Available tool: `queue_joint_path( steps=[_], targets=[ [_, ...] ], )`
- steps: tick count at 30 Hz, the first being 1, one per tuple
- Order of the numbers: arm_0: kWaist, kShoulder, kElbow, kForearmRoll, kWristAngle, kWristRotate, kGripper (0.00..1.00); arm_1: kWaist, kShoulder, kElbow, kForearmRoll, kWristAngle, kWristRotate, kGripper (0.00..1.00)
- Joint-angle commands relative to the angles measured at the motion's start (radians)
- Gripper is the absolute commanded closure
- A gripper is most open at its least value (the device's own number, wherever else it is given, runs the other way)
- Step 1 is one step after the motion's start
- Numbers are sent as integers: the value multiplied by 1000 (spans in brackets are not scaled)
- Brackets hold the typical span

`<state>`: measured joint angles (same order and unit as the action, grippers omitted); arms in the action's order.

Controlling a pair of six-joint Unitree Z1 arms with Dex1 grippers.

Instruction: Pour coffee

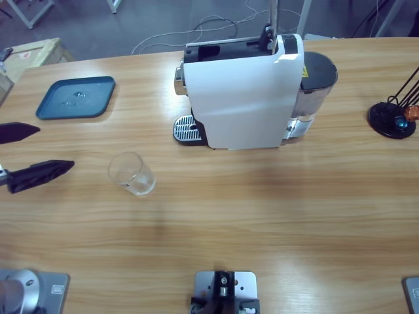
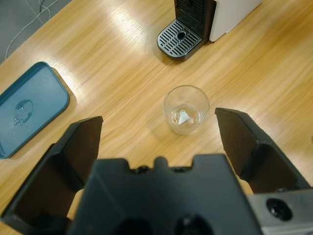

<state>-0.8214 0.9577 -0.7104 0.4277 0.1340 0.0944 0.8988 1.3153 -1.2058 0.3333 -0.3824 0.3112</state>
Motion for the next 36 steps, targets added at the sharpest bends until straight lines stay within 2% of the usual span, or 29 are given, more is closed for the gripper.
queue_joint_path(
  steps=[1,6,12,16,31,36],
  targets=[
    [-7,29,-9,9,-10,-9,4,-132,338,-93,-145,-16,214,1000],
    [-7,36,8,9,-13,-7,4,-102,361,-116,-144,49,263,1000],
    [-7,44,14,8,-14,-7,4,-22,394,-122,-268,93,289,1000],
    [-7,40,3,8,-14,-7,4,4,463,-155,-284,131,293,1000],
    [-7,37,-6,17,-16,-9,5,23,642,-97,-362,213,280,1000],
    [-7,43,-21,17,-15,-49,9,23,695,-78,-323,210,297,1000]
  ],
)
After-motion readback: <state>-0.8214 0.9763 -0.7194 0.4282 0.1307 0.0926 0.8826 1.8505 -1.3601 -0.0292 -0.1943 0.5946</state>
